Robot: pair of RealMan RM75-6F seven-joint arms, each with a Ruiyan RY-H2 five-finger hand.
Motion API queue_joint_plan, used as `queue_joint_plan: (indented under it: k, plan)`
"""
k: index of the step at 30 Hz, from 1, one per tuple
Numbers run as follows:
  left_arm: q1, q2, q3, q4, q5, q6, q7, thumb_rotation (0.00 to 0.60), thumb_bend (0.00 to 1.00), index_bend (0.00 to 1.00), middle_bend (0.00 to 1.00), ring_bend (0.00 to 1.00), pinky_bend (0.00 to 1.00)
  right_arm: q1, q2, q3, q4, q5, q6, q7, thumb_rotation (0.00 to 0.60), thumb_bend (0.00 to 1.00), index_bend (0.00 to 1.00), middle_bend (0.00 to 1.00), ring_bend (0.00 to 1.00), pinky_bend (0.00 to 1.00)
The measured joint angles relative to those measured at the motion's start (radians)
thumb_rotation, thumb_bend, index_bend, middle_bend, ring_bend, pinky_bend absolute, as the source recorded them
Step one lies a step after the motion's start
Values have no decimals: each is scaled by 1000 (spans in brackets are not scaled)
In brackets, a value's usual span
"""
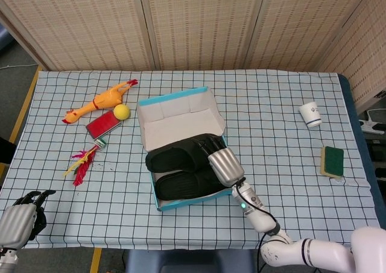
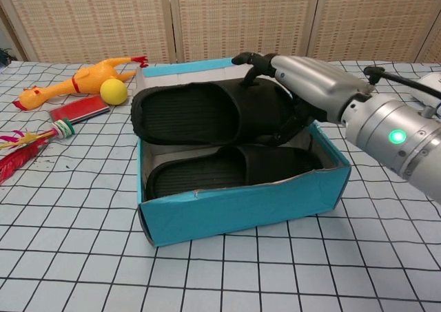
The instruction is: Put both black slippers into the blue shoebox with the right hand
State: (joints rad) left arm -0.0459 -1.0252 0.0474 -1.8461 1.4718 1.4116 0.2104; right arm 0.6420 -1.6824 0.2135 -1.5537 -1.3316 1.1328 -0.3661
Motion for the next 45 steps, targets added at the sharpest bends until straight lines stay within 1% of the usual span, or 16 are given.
queue_joint_plan:
  k: [1,4,6,10,14,16,18,19,21,23,24,27,32,38,41,45]
  plan:
    - [0,0,0,0,0,0,1,600,427,222,187,192,312,-6,19,0,-38,9,2,-17,600,123,56,126,0,140]
    - [0,-1,0,-1,0,0,3,600,427,222,188,193,313,-26,83,-1,-159,34,19,-75,600,123,115,139,18,240]
    - [0,-2,0,-1,0,-1,5,600,427,222,188,196,312,-42,124,-3,-215,44,42,-113,600,123,145,187,41,272]
    - [-1,-3,1,-1,-1,-4,9,600,427,222,191,196,312,-60,143,-10,-233,47,75,-135,600,123,200,235,91,301]
    - [-1,-3,1,-1,-2,-4,8,600,426,222,192,196,313,-63,134,-12,-208,19,91,-107,600,123,250,278,141,328]
    - [-1,-2,1,-1,-2,-3,6,600,427,222,193,196,313,-65,126,-15,-183,-10,106,-76,600,123,304,338,214,391]
    - [-1,-2,0,0,-2,-1,6,600,428,222,193,196,312,-67,113,-18,-147,-47,127,-32,600,138,386,392,281,475]
    - [-1,-3,0,0,-2,-1,6,600,427,222,193,196,313,-68,106,-18,-127,-64,136,-10,600,164,441,420,315,514]
    - [-2,-3,1,0,-2,-5,9,600,427,222,193,196,313,-65,84,-19,-73,-101,153,46,600,283,554,499,401,596]
    - [-3,-5,2,-1,-1,-8,12,600,427,222,193,196,313,-58,58,-18,-25,-128,162,97,600,379,636,563,469,676]
    - [-4,-5,2,0,-1,-9,13,600,428,222,194,196,313,-50,38,-16,4,-147,166,128,600,408,699,605,511,728]
    - [-5,-7,1,1,-4,-11,14,600,427,222,195,196,313,-21,-12,-11,41,-192,169,168,600,454,799,676,572,820]
    - [-4,-3,1,0,-6,-9,5,600,426,222,197,196,312,19,-51,-1,28,-200,133,149,600,480,812,688,579,835]
    - [0,4,1,-1,3,1,-12,600,427,222,199,196,313,66,-101,26,19,-178,92,50,600,479,813,688,579,834]
    - [-1,5,2,-1,4,-1,-14,600,427,222,200,196,313,100,-143,48,40,-152,60,25,600,479,813,688,579,834]
    - [-1,6,3,-2,8,-2,-15,600,427,222,200,196,312,144,-195,70,99,-134,31,4,600,479,813,688,579,834]
